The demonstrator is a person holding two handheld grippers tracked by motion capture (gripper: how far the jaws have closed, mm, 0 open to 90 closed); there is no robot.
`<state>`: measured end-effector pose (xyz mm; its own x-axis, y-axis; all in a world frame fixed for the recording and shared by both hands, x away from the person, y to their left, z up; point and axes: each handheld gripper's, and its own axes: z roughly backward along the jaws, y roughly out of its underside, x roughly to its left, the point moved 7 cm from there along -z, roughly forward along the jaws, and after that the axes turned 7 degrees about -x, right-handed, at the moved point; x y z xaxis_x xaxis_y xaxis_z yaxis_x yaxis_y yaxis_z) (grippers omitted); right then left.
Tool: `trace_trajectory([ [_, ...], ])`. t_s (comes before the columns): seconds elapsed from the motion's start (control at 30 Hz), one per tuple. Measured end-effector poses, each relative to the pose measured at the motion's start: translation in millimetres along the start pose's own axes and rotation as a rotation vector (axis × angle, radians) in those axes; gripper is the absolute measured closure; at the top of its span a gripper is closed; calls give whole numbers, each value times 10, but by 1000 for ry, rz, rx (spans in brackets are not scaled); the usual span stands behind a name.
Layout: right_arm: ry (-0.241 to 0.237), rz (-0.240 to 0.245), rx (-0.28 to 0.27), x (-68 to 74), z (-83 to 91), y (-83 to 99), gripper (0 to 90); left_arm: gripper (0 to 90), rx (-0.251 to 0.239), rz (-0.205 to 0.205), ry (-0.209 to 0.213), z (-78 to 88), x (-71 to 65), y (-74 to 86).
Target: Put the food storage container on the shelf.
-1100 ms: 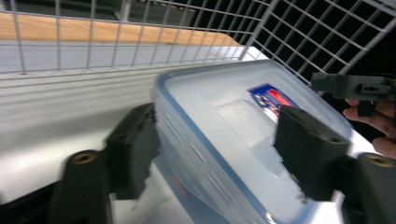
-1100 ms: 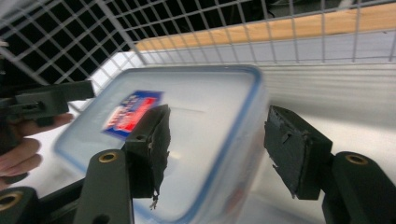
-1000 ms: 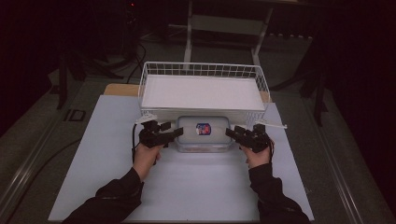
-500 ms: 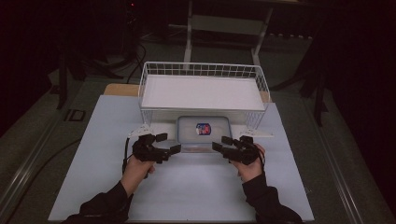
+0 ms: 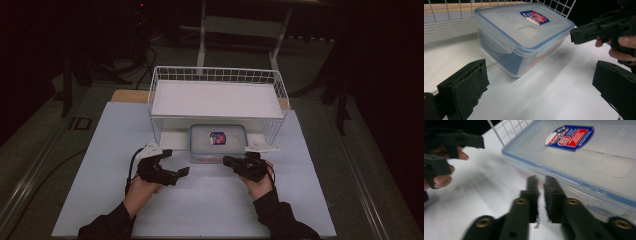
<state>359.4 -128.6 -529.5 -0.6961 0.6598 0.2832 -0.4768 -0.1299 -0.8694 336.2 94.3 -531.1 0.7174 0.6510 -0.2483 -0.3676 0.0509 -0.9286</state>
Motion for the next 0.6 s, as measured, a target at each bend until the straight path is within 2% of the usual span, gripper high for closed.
trace_trajectory([
  [0.07,10,14,11,-1,-38,30,897,1,-5,-25,-13,4,-14,0],
  [0.3,3,19,44,-6,-163,84,899,1,-9,-78,-11,-27,-48,43],
  [0.4,7,31,47,-10,-232,89,899,1,-8,-70,0,-41,-48,57],
  [0.6,4,32,45,-17,-331,55,899,2,-49,-65,-23,-1,-6,12],
])
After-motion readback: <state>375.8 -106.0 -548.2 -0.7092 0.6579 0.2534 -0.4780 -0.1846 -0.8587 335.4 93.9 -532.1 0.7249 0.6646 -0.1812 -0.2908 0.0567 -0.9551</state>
